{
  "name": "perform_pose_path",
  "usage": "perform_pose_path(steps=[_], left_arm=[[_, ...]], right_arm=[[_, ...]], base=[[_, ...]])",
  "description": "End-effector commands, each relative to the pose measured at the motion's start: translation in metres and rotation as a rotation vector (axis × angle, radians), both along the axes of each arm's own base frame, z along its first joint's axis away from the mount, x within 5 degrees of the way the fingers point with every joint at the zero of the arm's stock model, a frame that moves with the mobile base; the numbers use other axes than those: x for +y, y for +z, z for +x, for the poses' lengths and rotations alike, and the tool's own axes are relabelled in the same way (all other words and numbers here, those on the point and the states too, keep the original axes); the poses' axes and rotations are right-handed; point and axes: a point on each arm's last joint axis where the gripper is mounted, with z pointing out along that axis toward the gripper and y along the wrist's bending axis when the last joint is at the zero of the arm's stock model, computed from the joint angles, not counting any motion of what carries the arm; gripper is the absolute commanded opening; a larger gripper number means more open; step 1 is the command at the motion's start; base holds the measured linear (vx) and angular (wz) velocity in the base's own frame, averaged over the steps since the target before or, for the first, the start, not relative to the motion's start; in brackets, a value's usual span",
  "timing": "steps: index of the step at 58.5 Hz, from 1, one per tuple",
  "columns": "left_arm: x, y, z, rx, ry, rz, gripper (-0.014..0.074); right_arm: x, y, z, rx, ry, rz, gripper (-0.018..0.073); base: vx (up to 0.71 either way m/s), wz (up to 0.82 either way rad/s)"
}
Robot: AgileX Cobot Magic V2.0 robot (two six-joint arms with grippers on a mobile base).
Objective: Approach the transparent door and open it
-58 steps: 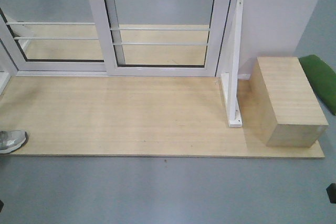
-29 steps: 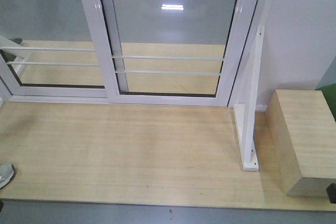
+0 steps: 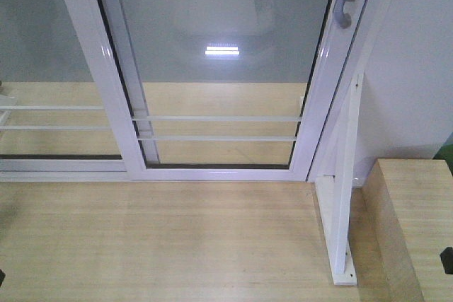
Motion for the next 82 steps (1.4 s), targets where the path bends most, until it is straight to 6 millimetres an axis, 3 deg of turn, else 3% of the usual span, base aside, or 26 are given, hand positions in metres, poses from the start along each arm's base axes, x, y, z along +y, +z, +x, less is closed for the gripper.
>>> perform_pose_path(steps=[1, 42, 82], left_arm=[[-0.0004, 0.004, 0.0012, -0.066, -0.005, -0.014, -0.0006], [-0.0004, 0.004, 0.0012, -0.066, -0.005, -0.014, -0.0006], [-0.0005, 0.0022, 0.0025, -0.035, -0.005, -0.012, -0.0006]], right_arm=[[0.0, 0.0071, -0.0009, -0.095, -0.002, -0.014, -0.0006], [0.0, 0.0071, -0.0009, -0.095, -0.002, -0.014, -0.0006], [-0.0004, 0.0018, 0.0034, -0.011, -0.003, -0.007, -0.0006]], base=[[0.37, -0.07], [0.25, -0.02], [0.05, 0.0]])
